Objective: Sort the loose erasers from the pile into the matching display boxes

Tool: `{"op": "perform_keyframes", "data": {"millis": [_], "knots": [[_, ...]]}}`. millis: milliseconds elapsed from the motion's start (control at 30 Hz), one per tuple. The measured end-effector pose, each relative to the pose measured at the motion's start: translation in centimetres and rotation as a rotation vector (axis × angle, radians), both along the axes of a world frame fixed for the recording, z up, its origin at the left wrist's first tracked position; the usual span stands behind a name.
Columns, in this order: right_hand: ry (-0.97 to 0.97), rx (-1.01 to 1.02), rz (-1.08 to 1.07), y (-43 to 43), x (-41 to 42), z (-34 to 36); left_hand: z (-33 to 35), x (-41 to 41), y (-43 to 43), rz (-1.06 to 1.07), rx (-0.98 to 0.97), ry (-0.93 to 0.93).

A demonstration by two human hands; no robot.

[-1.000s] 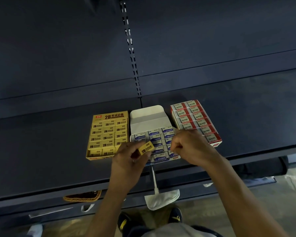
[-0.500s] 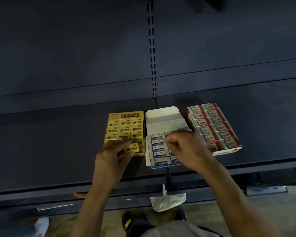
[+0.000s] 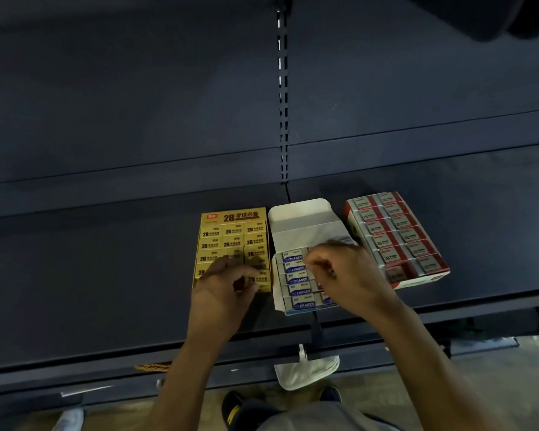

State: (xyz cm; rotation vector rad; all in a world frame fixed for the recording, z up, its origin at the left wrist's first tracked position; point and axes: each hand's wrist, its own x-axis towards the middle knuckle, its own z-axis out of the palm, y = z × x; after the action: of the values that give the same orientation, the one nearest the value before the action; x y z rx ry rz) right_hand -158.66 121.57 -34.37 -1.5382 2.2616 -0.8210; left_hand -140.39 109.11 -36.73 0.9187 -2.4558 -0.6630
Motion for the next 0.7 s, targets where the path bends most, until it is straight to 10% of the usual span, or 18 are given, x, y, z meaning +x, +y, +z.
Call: {"op": "perform_keyframes", "data": {"millis": [267, 700], "knots": [[0.241, -0.196, -0.085, -0.1, -0.2, -1.8, -1.3, 0.2, 0.4, -0.03, -0.145, 0.029], [0.529, 0.156, -0.025, -0.7, 1.7, -4.2, -2.0, 0.2, 2.6, 0.08, -0.175, 0.03]]}}
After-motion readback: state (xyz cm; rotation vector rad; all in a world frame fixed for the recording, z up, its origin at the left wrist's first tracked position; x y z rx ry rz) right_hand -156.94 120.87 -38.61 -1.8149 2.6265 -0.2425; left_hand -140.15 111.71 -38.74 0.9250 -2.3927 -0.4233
